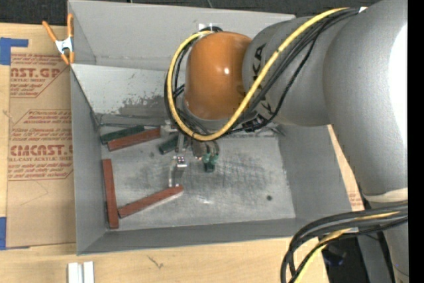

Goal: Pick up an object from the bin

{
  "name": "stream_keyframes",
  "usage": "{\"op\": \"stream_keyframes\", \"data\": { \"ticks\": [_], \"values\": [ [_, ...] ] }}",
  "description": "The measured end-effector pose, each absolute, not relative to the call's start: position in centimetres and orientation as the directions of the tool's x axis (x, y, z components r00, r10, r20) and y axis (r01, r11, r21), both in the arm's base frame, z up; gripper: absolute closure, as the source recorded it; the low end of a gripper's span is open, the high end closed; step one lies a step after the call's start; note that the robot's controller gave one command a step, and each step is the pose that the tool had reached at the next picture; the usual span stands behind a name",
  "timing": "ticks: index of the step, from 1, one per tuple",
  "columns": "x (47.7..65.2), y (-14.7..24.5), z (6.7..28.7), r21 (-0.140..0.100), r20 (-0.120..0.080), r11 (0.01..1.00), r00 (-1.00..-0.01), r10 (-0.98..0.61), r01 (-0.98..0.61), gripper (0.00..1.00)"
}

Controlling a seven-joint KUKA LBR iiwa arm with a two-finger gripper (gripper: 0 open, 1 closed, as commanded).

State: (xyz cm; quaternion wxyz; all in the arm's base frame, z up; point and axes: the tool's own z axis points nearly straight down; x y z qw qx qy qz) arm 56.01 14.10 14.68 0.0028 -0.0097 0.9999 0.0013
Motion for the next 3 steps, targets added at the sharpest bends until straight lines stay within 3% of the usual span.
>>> {"op": "stream_keyframes", "data": {
  "ticks": [1, 2, 3],
  "values": [
    [54.3, 13.5, 7.8, 0.004, -0.025, 0.983, -0.982, -0.186, -0.186, 1.0],
    [54.3, 13.5, 7.8, 0.004, -0.025, 0.983, -0.982, -0.186, -0.186, 1.0],
    [57.8, 17.1, 27.5, 0.001, -0.013, 0.973, -0.973, -0.229, -0.229, 1.0]
  ]
}}
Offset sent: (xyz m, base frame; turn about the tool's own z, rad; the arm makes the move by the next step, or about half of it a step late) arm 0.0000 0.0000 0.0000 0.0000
